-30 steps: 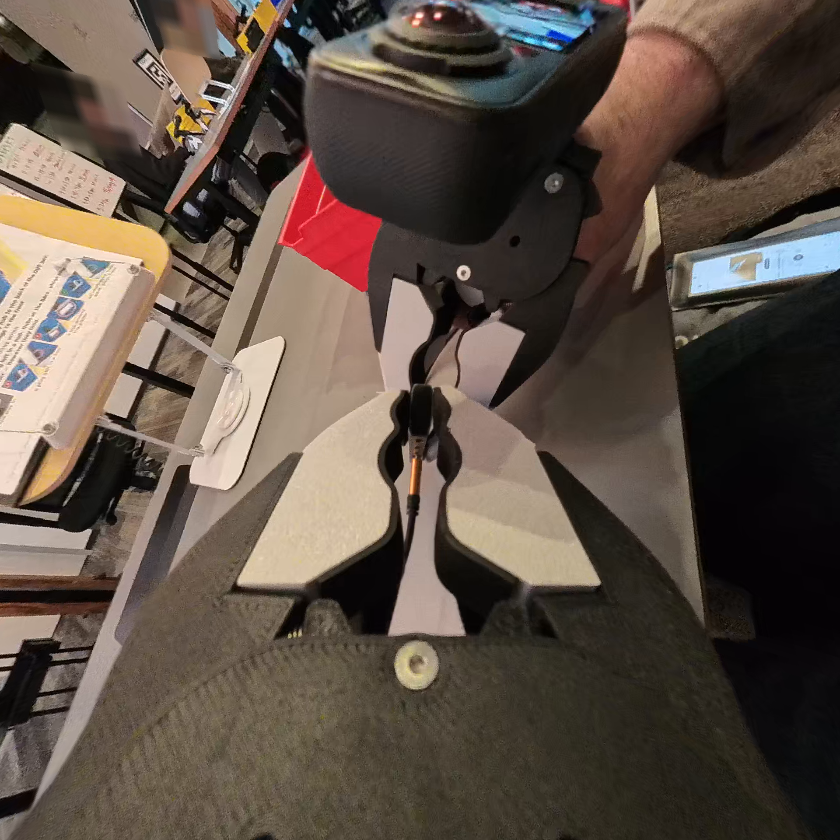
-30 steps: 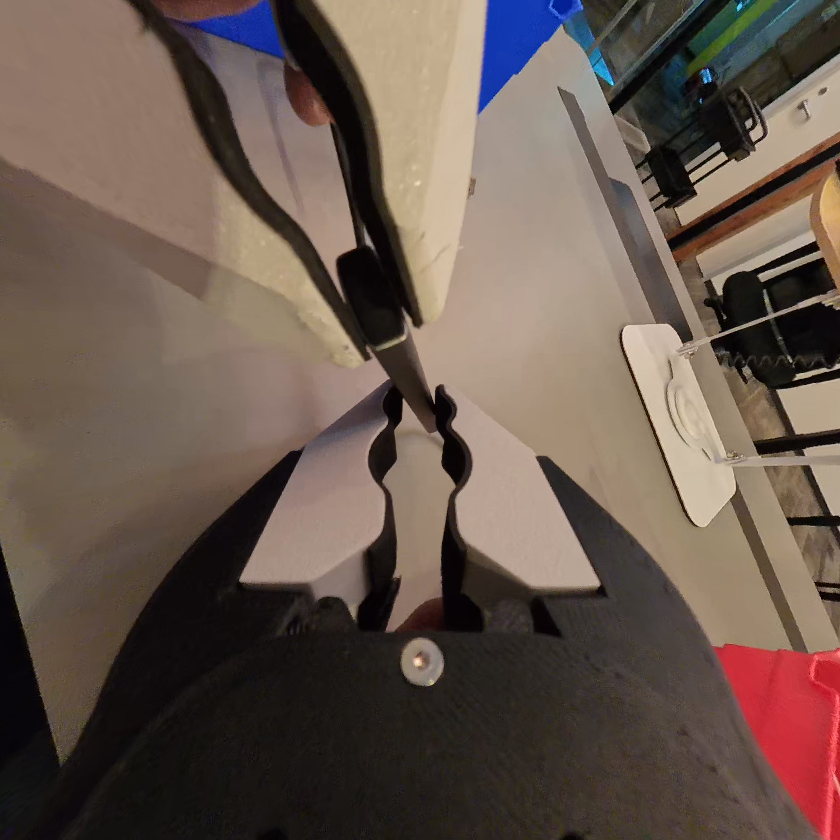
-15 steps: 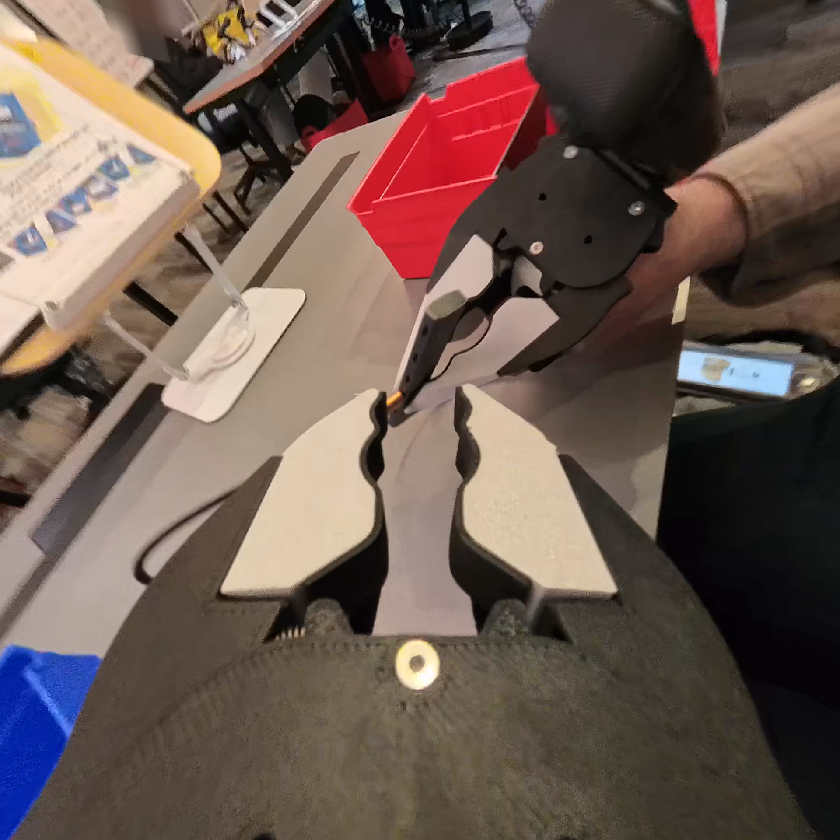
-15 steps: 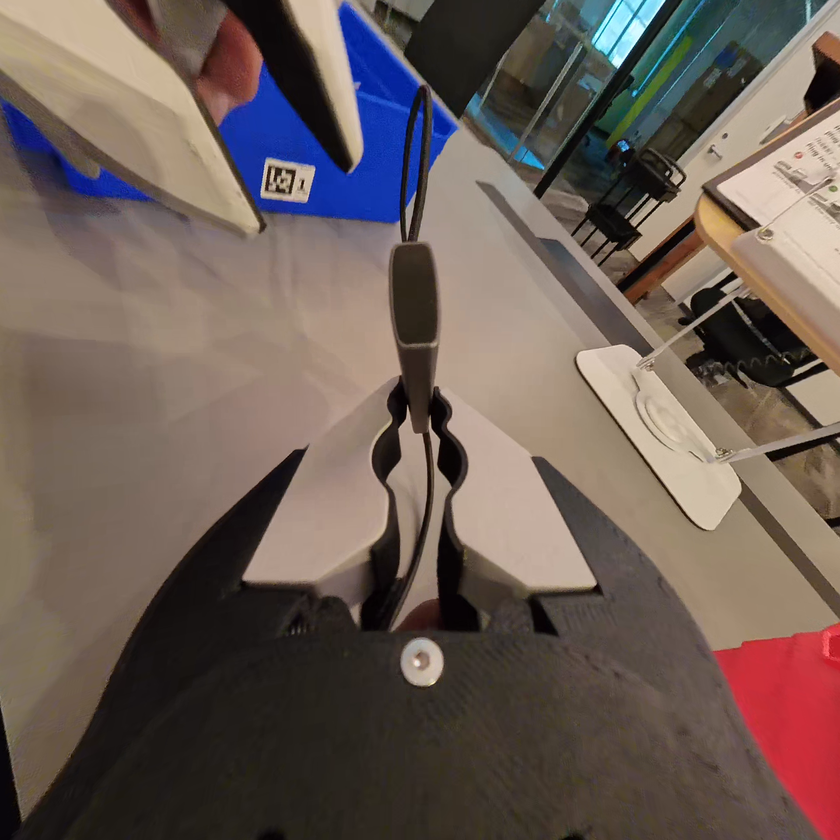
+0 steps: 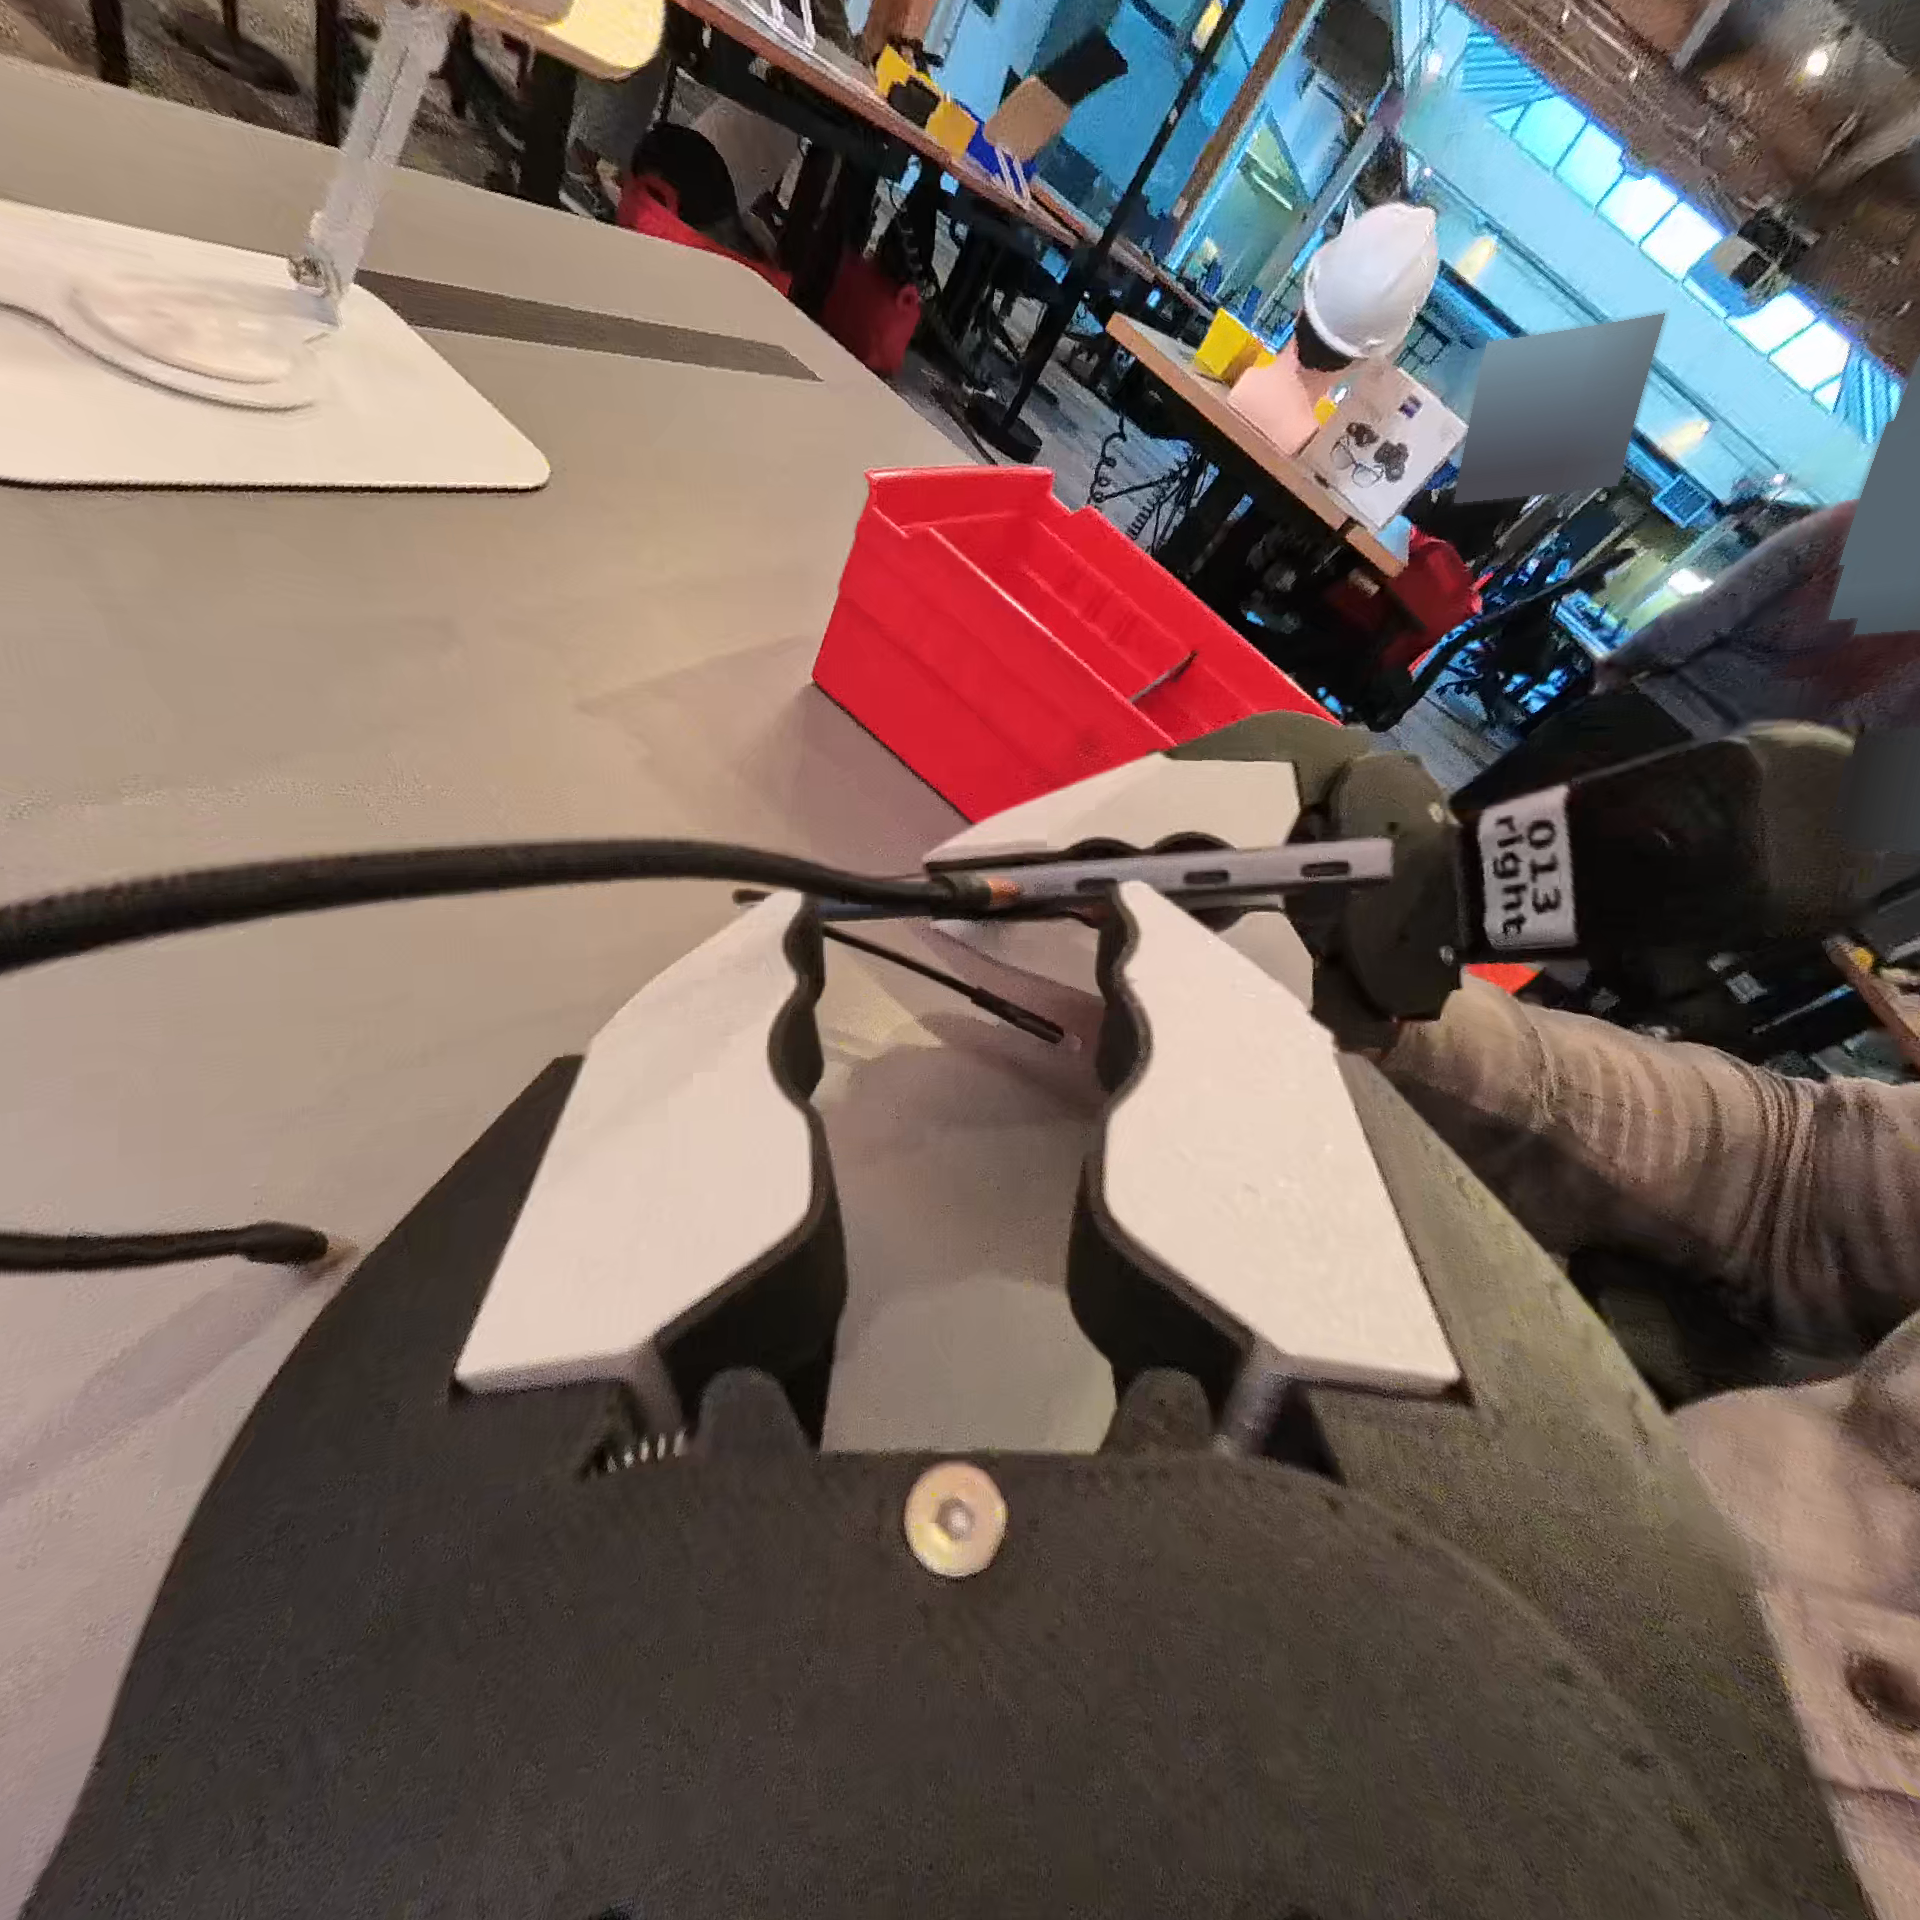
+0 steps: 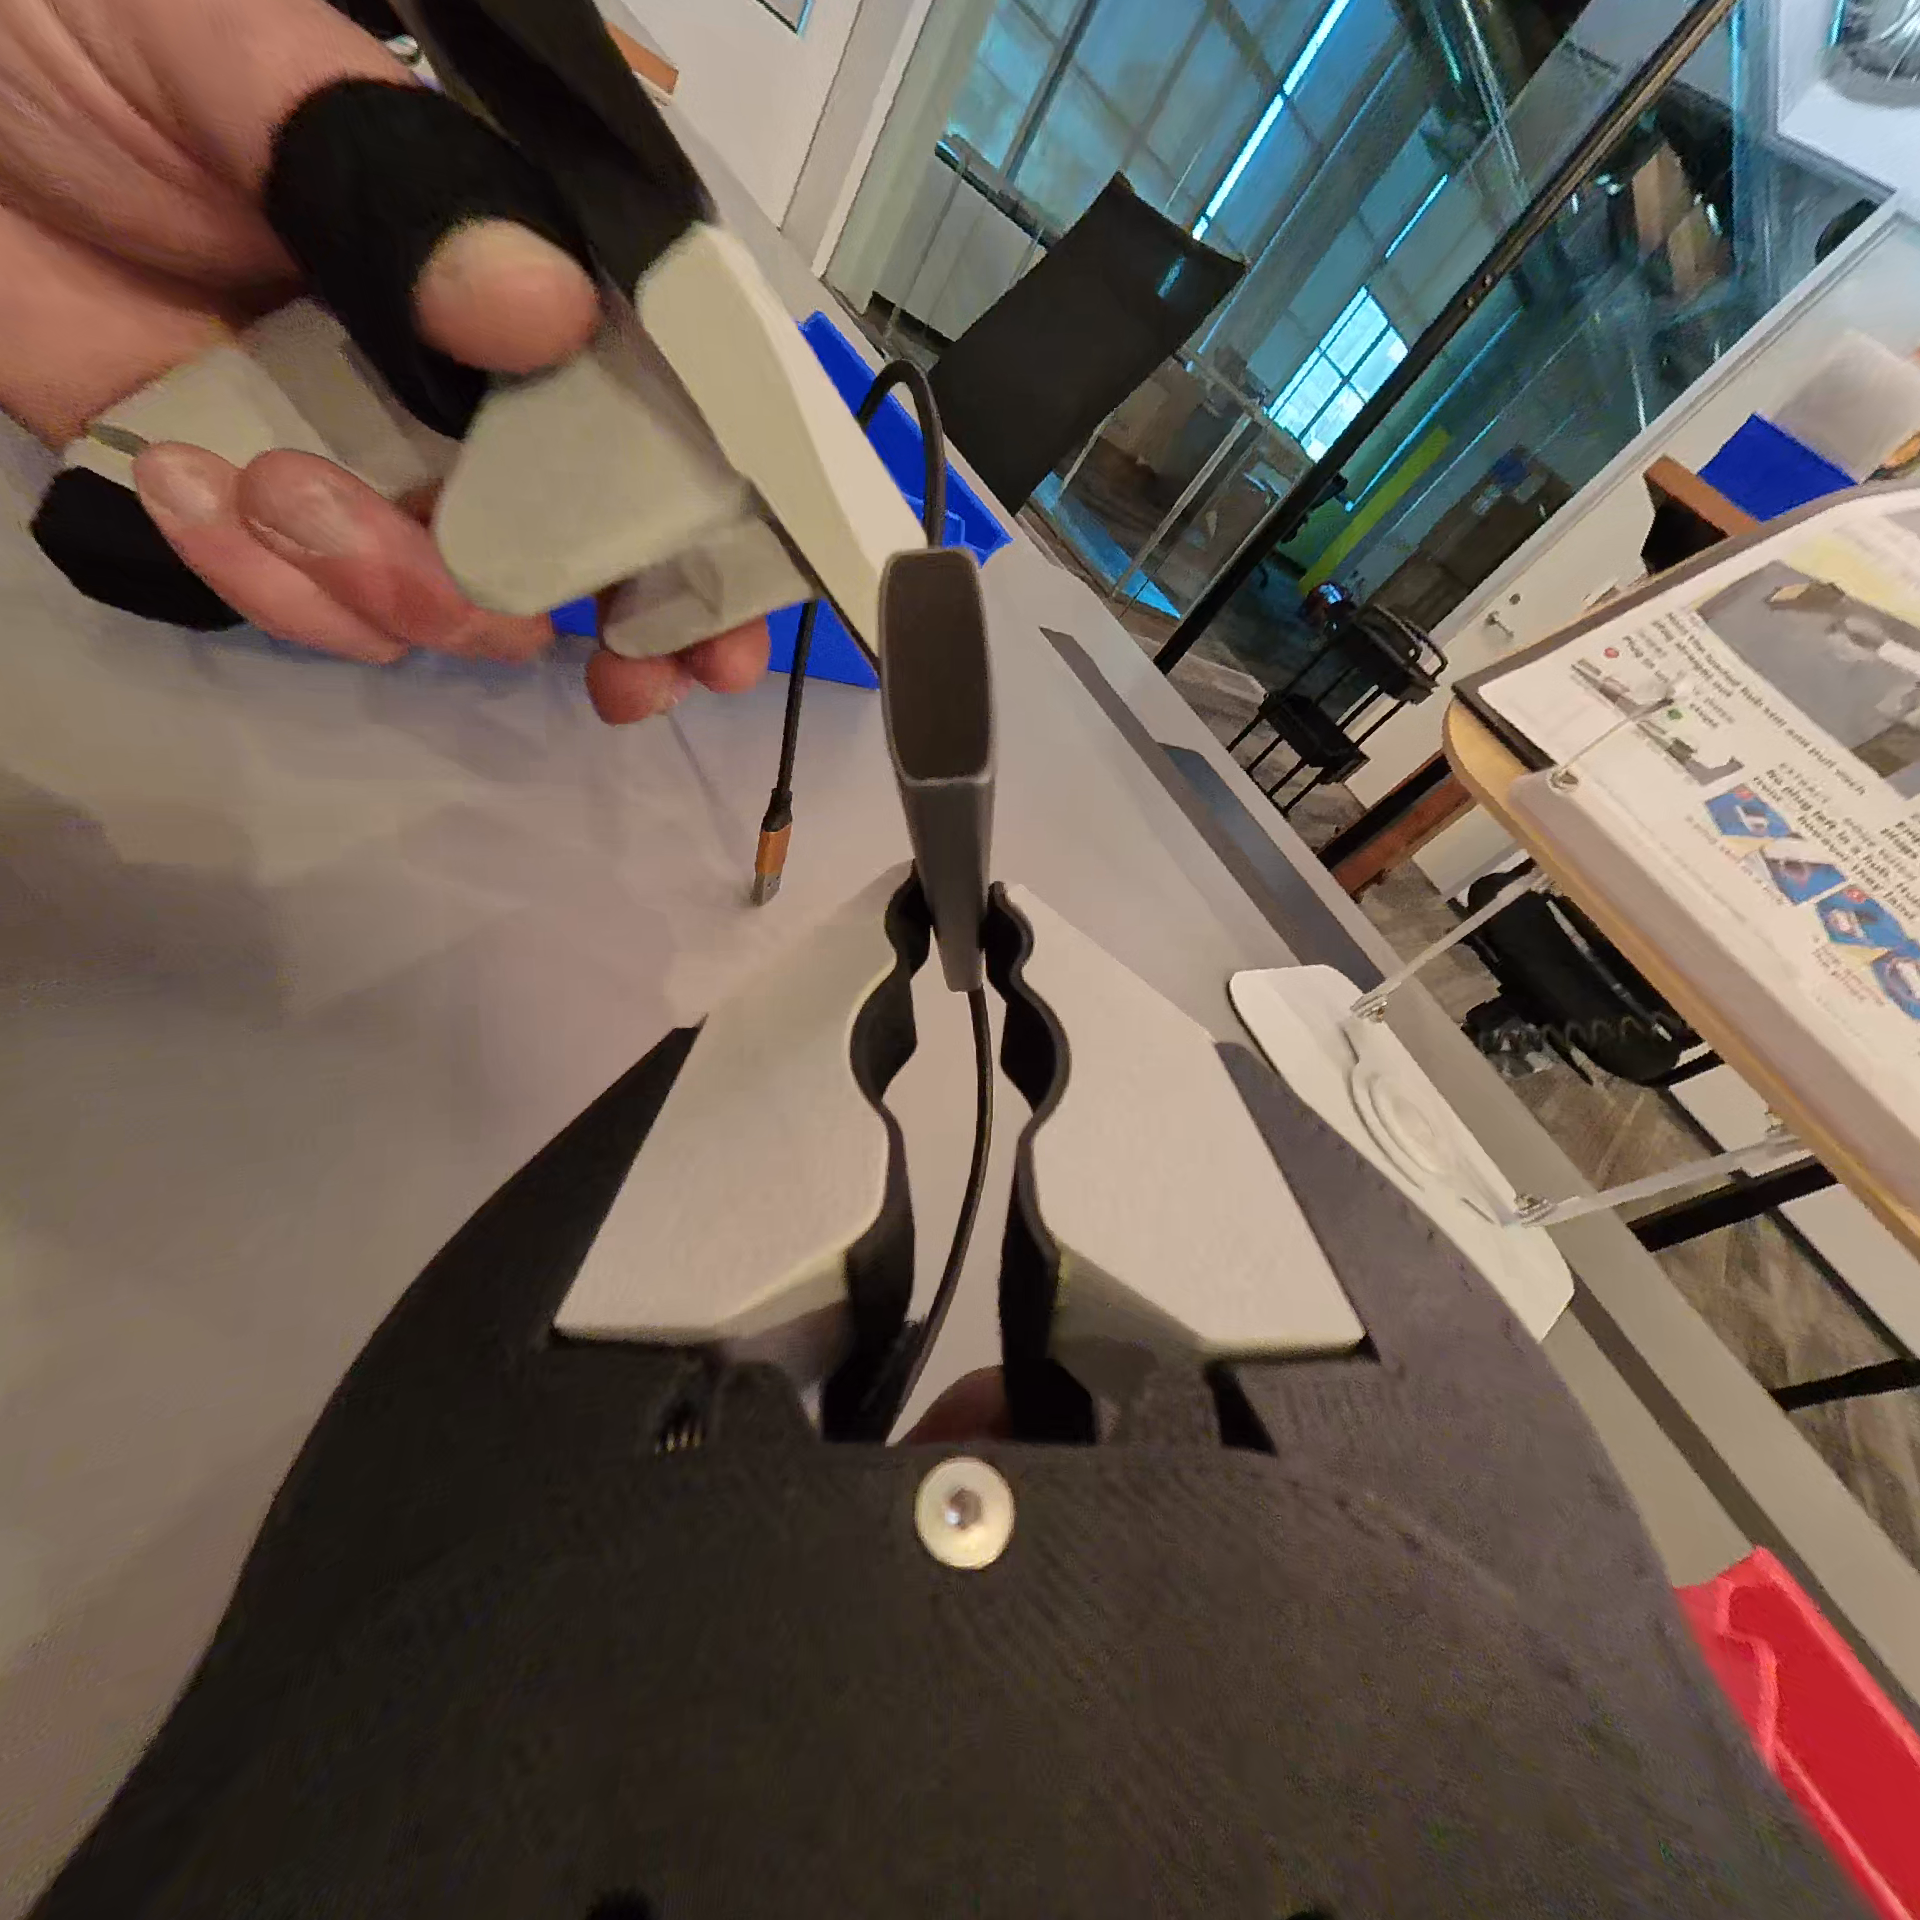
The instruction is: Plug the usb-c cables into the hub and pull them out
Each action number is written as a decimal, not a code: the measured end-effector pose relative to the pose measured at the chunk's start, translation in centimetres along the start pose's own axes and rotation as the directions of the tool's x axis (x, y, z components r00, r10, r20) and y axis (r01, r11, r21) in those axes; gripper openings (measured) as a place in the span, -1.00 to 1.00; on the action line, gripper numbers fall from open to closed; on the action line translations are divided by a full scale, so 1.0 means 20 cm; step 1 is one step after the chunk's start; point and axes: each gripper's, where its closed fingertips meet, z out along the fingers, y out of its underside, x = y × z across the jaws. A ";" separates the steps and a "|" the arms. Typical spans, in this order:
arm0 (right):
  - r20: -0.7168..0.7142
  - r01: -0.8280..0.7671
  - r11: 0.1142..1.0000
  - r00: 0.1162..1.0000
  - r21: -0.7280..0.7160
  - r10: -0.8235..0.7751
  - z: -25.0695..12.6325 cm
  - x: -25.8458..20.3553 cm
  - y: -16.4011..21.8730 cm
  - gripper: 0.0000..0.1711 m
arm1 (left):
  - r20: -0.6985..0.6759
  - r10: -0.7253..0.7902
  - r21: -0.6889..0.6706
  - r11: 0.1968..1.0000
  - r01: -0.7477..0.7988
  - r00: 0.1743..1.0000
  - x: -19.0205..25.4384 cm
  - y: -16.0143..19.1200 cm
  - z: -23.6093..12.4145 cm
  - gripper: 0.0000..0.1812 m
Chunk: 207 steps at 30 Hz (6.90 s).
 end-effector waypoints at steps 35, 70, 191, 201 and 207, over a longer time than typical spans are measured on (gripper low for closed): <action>-0.125 -0.092 0.972 0.990 -0.217 0.065 -0.04 0.09 -0.10 -0.45 | 0.408 0.471 -0.034 0.864 -0.502 0.783 -0.04 -0.18 0.02 -0.87; 0.245 -0.593 0.719 0.683 -0.362 0.688 0.08 0.04 -0.04 -0.83 | 0.421 0.828 -0.178 0.476 -0.861 0.371 0.06 -0.16 0.03 -0.68; 0.073 -0.504 0.721 0.794 -0.476 0.604 0.16 0.09 0.19 -0.82 | 0.411 0.730 -0.203 0.657 -0.726 0.546 -0.15 -0.15 0.16 -0.87; 0.116 -0.599 0.660 0.694 -0.454 0.710 0.17 0.05 0.18 -0.83 | 0.416 0.697 -0.203 0.697 -0.688 0.584 -0.16 -0.14 0.16 -0.87; 0.117 -0.602 0.665 0.696 -0.443 0.708 0.17 0.04 0.19 -0.83 | 0.420 0.694 -0.204 0.700 -0.685 0.584 -0.16 -0.13 0.16 -0.87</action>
